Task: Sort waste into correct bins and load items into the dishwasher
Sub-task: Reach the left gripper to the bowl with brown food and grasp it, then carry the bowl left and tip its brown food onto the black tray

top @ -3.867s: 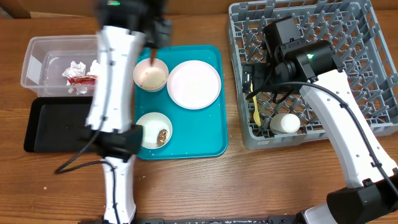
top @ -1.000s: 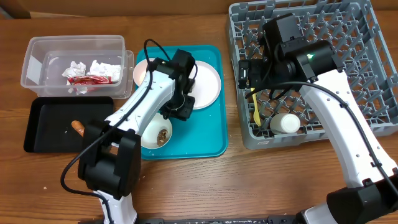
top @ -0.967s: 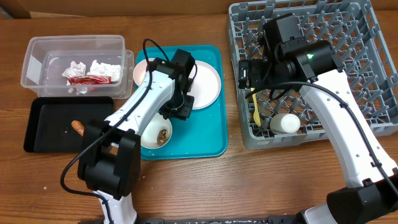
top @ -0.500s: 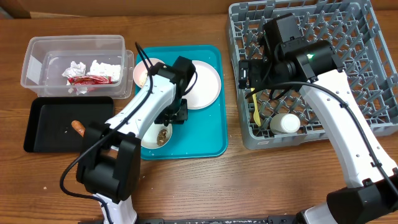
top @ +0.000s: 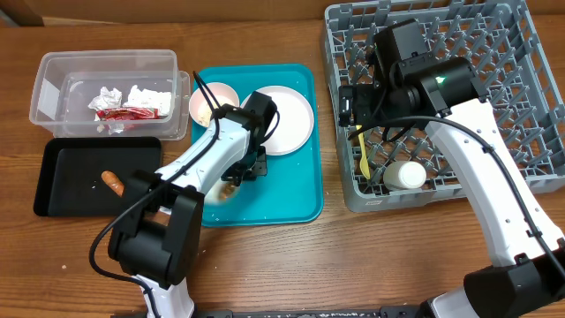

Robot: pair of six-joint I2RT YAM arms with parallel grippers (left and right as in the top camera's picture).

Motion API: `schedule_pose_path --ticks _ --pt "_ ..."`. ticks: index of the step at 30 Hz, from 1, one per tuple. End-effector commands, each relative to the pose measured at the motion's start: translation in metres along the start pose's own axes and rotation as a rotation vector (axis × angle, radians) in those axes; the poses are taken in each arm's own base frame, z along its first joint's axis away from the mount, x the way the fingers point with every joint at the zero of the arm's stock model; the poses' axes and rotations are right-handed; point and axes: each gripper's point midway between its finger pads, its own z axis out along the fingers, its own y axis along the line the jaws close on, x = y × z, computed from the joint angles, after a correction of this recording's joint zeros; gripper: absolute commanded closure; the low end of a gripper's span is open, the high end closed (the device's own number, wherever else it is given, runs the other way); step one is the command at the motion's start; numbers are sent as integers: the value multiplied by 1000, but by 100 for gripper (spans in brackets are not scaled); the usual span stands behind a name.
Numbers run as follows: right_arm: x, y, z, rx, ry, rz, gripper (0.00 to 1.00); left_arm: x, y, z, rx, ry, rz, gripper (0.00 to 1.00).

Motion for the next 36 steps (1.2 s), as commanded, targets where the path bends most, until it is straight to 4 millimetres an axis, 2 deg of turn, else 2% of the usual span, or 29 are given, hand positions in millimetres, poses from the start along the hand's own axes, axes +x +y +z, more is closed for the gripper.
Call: schedule_pose_path --ticks 1,4,6,8,13,14,17,18,20,24,27,32,33,36 --pt "-5 4 -10 -11 -31 -10 0 -2 -1 -7 4 -27 3 96" --pt "-5 4 -10 -11 -31 -10 0 -2 0 -14 3 -17 15 96" --pt "-5 4 -10 -10 -30 -10 0 -3 2 -25 -5 -6 34 96" --pt "-4 3 -10 -9 -27 -10 0 -8 2 -42 1 -11 51 96" --pt "-3 3 -10 -8 -24 -10 0 -23 2 -99 75 -41 106 96" --pt "-3 3 -10 -8 -24 -10 0 -27 7 -115 98 -53 106 96" --pt "-3 3 -10 -8 -24 -13 0 -32 29 -144 137 -80 82 96" --pt "-3 3 -10 -7 -24 -14 0 -34 42 -151 141 -89 60 96" --pt "-3 3 -10 -8 -24 -13 0 -36 86 -164 170 -109 -21 96" --pt "-3 3 -10 -8 -25 -13 0 -40 132 -167 311 -115 -79 96" --pt "-3 3 -10 -9 -25 -13 0 -46 168 -159 485 -157 -99 96" --pt "-3 3 -10 -9 -25 -12 0 -52 196 -149 765 -289 -136 96" --pt "-3 3 -10 -9 -24 -12 0 -50 204 -149 883 -356 -150 96" --pt "-3 3 -10 -9 -24 -12 0 -44 216 -144 1008 -450 -183 96"
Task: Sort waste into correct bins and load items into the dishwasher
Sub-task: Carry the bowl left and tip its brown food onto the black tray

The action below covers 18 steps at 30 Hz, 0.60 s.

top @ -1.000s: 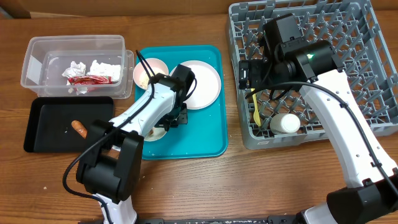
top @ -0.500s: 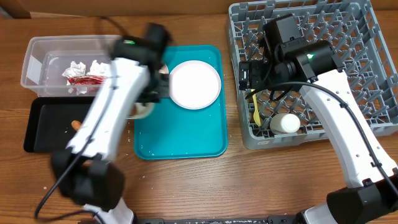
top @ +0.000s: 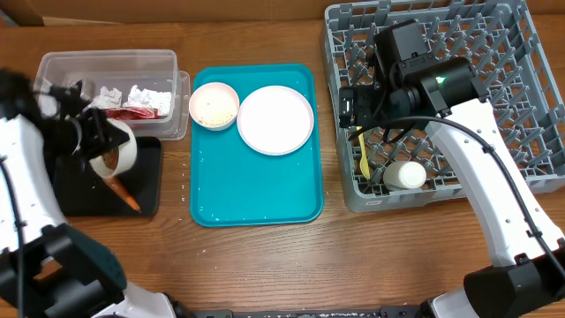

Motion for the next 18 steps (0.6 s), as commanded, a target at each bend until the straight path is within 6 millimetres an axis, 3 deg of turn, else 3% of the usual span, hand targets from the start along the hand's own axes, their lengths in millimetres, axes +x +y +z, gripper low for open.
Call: schedule_pose_path --ticks 1,12,18 --pt "-6 4 -10 -13 -36 -12 0 -1 -12 -11 340 -153 65 96" --pt "-6 4 -10 -13 -36 -12 0 -1 30 -32 648 -471 -42 96" --pt "-6 4 -10 -13 -36 -12 0 -7 48 -19 762 -487 -144 96"
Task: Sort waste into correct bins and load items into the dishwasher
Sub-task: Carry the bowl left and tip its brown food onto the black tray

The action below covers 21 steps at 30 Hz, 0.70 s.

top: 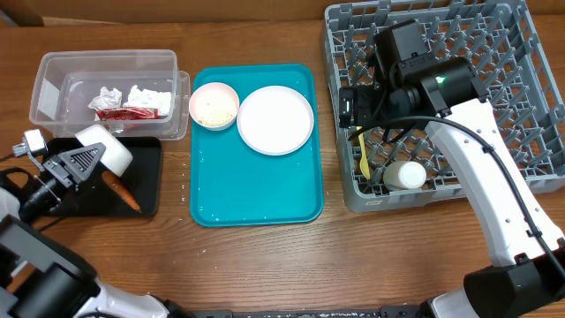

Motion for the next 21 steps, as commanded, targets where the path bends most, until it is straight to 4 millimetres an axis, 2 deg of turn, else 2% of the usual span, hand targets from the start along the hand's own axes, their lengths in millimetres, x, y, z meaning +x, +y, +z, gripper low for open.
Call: schedule_pose_path --ticks 1,5,9,12,16,18,20,21 --pt "-6 4 -10 -13 -35 -13 0 -6 8 2 145 -74 -73 96" --pt "-5 4 -10 -13 -34 -13 0 0 31 7 157 -67 -184 96" --pt "-5 4 -10 -13 -35 -13 0 3 29 7 157 -66 -217 96" --pt "-6 4 -10 -13 -35 -13 0 -1 9 7 155 -60 -143 96" --pt "-6 4 -10 -13 -35 -13 0 0 -36 12 112 12 22 96" --pt "-6 4 -10 -13 -36 -13 0 8 -58 20 58 101 125 96" --pt "-6 4 -10 -13 -36 -13 0 22 -72 31 -7 205 224 96" --pt "-5 4 -10 -12 -34 -13 0 36 -78 45 -75 301 284 96"
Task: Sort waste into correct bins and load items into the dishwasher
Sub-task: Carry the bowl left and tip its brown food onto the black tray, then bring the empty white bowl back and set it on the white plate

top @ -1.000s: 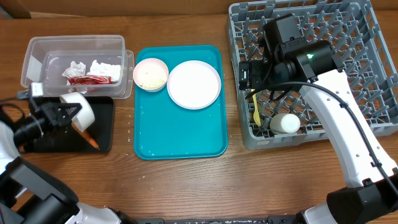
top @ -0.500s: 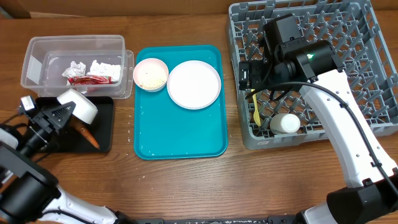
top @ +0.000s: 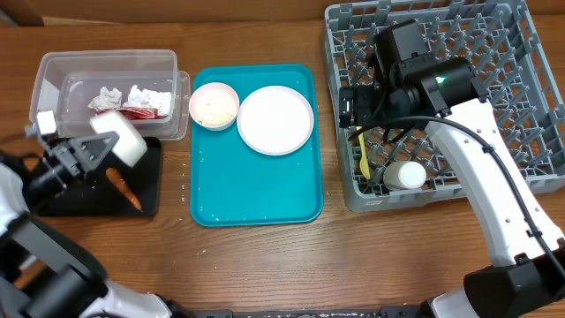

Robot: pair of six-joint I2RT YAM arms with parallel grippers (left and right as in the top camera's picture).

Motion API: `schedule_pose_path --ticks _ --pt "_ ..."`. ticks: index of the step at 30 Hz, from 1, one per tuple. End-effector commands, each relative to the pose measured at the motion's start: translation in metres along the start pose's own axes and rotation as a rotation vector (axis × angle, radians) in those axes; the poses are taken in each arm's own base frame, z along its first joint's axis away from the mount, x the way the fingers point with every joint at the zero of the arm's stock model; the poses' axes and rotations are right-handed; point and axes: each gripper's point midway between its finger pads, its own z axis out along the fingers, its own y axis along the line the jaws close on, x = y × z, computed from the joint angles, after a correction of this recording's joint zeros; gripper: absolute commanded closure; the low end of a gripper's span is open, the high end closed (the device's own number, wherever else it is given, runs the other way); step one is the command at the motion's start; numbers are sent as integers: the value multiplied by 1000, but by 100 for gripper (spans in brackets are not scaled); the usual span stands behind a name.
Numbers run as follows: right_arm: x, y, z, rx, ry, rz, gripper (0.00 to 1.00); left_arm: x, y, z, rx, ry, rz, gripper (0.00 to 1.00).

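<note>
My left gripper [top: 99, 150] is shut on a white cup [top: 126, 141], held on its side over the black tray [top: 62, 201] at the left. An orange piece of food [top: 124, 191] lies on that tray under the cup. On the teal tray [top: 256, 199] sit a white bowl [top: 214, 106] with crumbs and a white plate [top: 275, 119]. My right gripper [top: 348, 106] hovers over the left edge of the grey dish rack [top: 521, 106]; its jaws are too dark to read.
A clear plastic bin [top: 53, 75] with crumpled paper and a red wrapper stands behind the black tray. In the rack lie a yellow utensil [top: 363, 155] and a white cup [top: 406, 175]. The right arm crosses the rack's front.
My left gripper with the white cup has shifted a little up and to the right over the black tray. The right arm has not moved.
My left gripper was down at a cup on the teal tray's lower left. Then it held that cup tipped over the black tray, brown contents showing. After that it stayed over the tray, and orange food lies beneath it now. The right arm kept still.
</note>
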Motion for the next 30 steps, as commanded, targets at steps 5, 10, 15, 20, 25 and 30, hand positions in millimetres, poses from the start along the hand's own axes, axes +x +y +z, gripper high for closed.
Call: schedule_pose_path --ticks 5,10,15,20,25,30 --pt "-5 4 -10 -12 -32 -13 0 51 -12 80 -410 422 260 96" --pt "-5 4 -10 -12 -32 -12 0 90 0 135 -627 588 380 96" --pt "-4 3 -10 -11 -30 -12 0 123 1 185 -782 661 607 96" --pt "-4 3 -10 -11 -30 -12 0 137 8 221 -893 676 858 96" --pt "-4 3 -10 -10 -29 -12 0 147 28 282 -833 666 1085 96" --pt "-4 3 -10 -10 -29 -13 0 155 60 306 -817 687 1127 96"
